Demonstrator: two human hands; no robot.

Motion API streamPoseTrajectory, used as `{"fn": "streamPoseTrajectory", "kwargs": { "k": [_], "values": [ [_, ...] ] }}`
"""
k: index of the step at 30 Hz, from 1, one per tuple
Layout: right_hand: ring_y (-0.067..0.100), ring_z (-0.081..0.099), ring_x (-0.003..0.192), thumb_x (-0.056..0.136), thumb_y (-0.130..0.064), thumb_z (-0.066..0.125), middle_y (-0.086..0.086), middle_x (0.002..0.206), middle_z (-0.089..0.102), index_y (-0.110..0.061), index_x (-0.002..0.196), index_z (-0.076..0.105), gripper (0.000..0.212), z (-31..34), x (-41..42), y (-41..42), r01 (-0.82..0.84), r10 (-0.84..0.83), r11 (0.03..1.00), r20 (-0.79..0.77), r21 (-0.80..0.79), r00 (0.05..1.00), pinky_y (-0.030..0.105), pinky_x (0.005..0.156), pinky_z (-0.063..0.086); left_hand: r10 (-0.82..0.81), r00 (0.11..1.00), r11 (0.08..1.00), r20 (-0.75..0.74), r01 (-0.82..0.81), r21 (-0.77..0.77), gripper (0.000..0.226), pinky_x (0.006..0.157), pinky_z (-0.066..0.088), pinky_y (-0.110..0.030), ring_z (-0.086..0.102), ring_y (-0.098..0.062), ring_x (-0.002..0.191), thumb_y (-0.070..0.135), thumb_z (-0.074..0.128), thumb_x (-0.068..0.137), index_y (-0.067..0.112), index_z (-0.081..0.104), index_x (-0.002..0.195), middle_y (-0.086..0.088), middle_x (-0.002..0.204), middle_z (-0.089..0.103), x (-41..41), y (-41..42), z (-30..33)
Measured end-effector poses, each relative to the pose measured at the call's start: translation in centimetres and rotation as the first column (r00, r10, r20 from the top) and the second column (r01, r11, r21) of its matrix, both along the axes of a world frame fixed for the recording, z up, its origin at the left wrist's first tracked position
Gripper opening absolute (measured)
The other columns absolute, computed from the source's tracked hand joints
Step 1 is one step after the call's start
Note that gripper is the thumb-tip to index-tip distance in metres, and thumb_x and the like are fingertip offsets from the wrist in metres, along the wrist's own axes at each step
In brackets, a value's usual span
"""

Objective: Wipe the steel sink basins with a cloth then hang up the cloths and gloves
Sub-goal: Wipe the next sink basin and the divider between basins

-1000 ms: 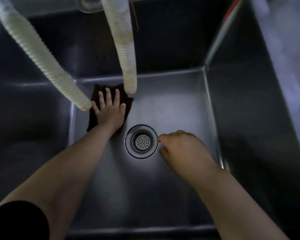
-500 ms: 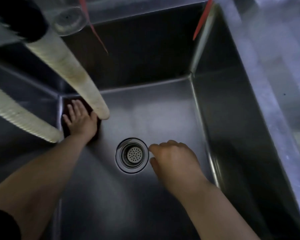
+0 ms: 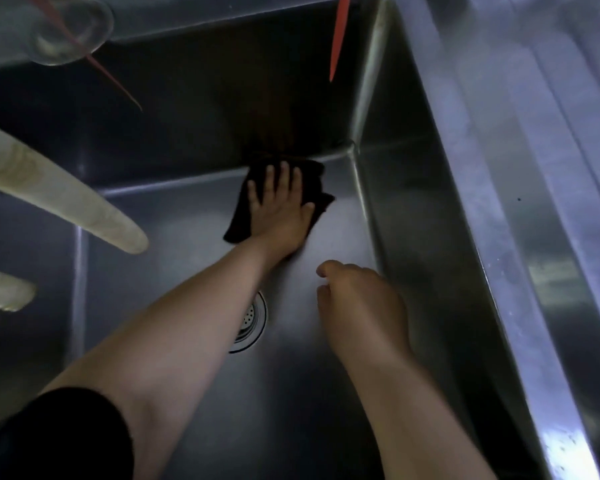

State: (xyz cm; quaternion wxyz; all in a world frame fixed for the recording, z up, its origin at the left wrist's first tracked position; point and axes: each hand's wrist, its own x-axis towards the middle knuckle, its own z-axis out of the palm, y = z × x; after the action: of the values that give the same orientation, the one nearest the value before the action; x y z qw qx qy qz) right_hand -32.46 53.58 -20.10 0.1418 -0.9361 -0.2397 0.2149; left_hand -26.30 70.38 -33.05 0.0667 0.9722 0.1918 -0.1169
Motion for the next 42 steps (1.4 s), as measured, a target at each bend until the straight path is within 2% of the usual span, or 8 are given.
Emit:
{"fn": "streamPoseTrajectory", "kwargs": {
  "k": [11, 15, 19, 23, 28, 33, 38, 42],
  "values": [
    [0.025, 0.058, 0.108, 0.095, -0.012, 0.041, 0.005, 0.117, 0.063, -0.02, 0.12, 0.057, 0.031, -0.5, 0.3, 0.2, 0.047, -0.051, 0.995, -0.046, -0.085, 0.998, 0.031, 0.082, 0.046, -0.455, 0.89, 0.89, -0.023, 0.455, -0.012, 0.071, 0.11, -0.016, -0.05, -0.011, -0.025, 0.145, 0.049, 0.032, 0.094, 0.022, -0.002, 0.15, -0.003, 0.159, -0.004, -5.7, -5.6, 0.2],
    [0.024, 0.057, 0.11, 0.097, -0.014, 0.041, 0.009, 0.122, 0.061, -0.017, 0.128, 0.053, 0.034, -0.9, -0.2, 0.3, 0.035, -0.045, 0.992, -0.086, -0.123, 0.995, 0.03, 0.085, 0.044, -0.515, 0.855, 0.857, -0.069, 0.51, -0.07, 0.07, 0.111, -0.015, -0.053, -0.012, -0.027, 0.144, 0.048, 0.033, 0.094, 0.022, 0.001, 0.15, -0.003, 0.159, -0.004, -10.2, -7.0, 1.3],
    [0.02, 0.056, 0.087, 0.094, -0.012, 0.044, 0.007, 0.105, 0.063, -0.015, 0.111, 0.059, 0.023, -1.5, -1.0, -0.4, 0.047, -0.058, 0.991, -0.078, -0.127, 0.995, 0.027, 0.07, 0.041, -0.526, 0.844, 0.849, -0.103, 0.513, -0.128, 0.067, 0.108, -0.024, -0.052, -0.025, -0.027, 0.139, 0.05, 0.028, 0.097, 0.021, 0.001, 0.15, -0.001, 0.158, -0.008, -15.4, -8.1, 2.0],
    [0.028, 0.059, 0.099, 0.09, -0.004, 0.045, 0.01, 0.111, 0.064, -0.012, 0.112, 0.061, 0.028, -1.8, -1.2, -0.5, 0.061, -0.067, 0.992, -0.046, -0.115, 0.997, 0.035, 0.082, 0.05, -0.527, 0.821, 0.849, -0.221, 0.493, -0.191, 0.069, 0.102, -0.03, -0.049, -0.036, -0.024, 0.131, 0.051, 0.023, 0.097, 0.022, -0.013, 0.148, -0.001, 0.155, -0.02, -20.4, -7.9, 2.8],
    [0.029, 0.056, 0.112, 0.094, -0.01, 0.042, 0.01, 0.126, 0.059, -0.02, 0.127, 0.056, 0.038, -1.5, -2.4, 0.1, -0.011, 0.0, 0.994, -0.095, -0.11, 0.995, 0.032, 0.088, 0.045, -0.567, 0.766, 0.815, -0.303, 0.469, -0.339, 0.064, 0.115, -0.01, -0.04, -0.011, -0.017, 0.145, 0.044, 0.032, 0.098, 0.022, 0.002, 0.15, 0.0, 0.159, -0.007, -23.1, -5.0, 7.0],
    [0.028, 0.059, 0.097, 0.094, -0.016, 0.045, 0.013, 0.111, 0.064, -0.011, 0.113, 0.063, 0.026, -1.6, -5.9, 0.6, -0.13, 0.11, 0.985, -0.177, -0.109, 0.978, 0.031, 0.076, 0.044, -0.304, 0.907, 0.928, -0.291, 0.213, -0.305, 0.048, 0.1, 0.04, -0.035, 0.049, -0.023, 0.123, 0.045, 0.045, 0.09, 0.027, 0.041, 0.135, -0.001, 0.138, 0.05, -25.6, 0.4, 15.0],
    [0.029, 0.045, 0.105, 0.092, -0.023, 0.049, 0.016, 0.112, 0.053, -0.002, 0.108, 0.057, 0.027, -3.0, -10.9, 2.1, -0.184, 0.183, 0.974, -0.021, -0.134, 0.983, 0.033, 0.075, 0.039, 0.127, 0.96, 0.979, -0.248, -0.162, -0.127, 0.067, 0.098, 0.041, -0.032, 0.048, -0.022, 0.125, 0.045, 0.056, 0.086, 0.033, 0.027, 0.145, 0.006, 0.146, 0.041, -32.3, 4.5, 21.9],
    [0.034, 0.037, 0.122, 0.092, -0.052, 0.044, 0.02, 0.138, 0.039, 0.001, 0.142, 0.03, 0.075, -5.7, -15.4, 3.8, -0.166, 0.171, 0.931, -0.012, -0.324, 0.985, 0.041, 0.095, 0.037, 0.265, 0.949, 0.963, -0.173, -0.269, 0.003, 0.056, 0.082, 0.047, -0.037, 0.062, -0.031, 0.104, 0.04, 0.056, 0.085, 0.029, 0.042, 0.138, -0.003, 0.126, 0.061, -36.2, 6.4, 24.4]
  ]
}}
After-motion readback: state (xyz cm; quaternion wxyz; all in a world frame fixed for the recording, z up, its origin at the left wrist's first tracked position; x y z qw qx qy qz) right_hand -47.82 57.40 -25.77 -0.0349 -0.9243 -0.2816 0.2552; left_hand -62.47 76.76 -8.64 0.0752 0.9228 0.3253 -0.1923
